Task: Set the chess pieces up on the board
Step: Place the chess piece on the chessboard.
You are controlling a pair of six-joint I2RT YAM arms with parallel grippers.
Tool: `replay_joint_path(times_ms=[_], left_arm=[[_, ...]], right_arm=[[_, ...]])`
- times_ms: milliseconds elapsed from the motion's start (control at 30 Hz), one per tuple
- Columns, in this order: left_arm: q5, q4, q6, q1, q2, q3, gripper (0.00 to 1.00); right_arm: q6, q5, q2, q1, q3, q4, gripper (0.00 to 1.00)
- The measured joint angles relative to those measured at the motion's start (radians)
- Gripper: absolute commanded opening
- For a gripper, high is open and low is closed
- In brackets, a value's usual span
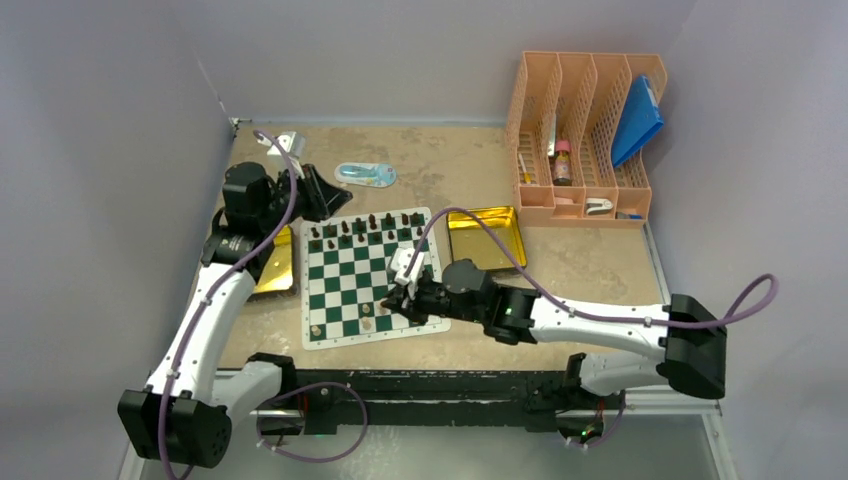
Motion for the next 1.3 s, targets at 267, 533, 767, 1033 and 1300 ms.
replay_joint_path(times_ms=[267,533,767,1033,1300], left_arm=[[0.048,-0.066,-0.035,0.000,-0.067,0.067,0.00],[0.060,-0.108,-0.031,0.000,-0.103,0.111,0.00],[0.060,-0.152,-0.005,0.000,-0.105,0.125,0.00],[0.059,-0.160,0.018,0.000,-0.120,0.125,0.00],[0.059,-0.163,0.020,0.000,-0.121,0.125,0.00]], right_arm=[[-0.048,0.172,0.116,0.104,-0.022,0.029,0.14],[0.000,0.376,0.236,0.163,-0.022,0.027,0.15],[0.146,0.500,0.311,0.185,-0.022,0.004,0.15],[0.243,0.552,0.378,0.200,-0.013,-0.042,0.16],[0.282,0.576,0.389,0.204,-0.006,-0.049,0.17]])
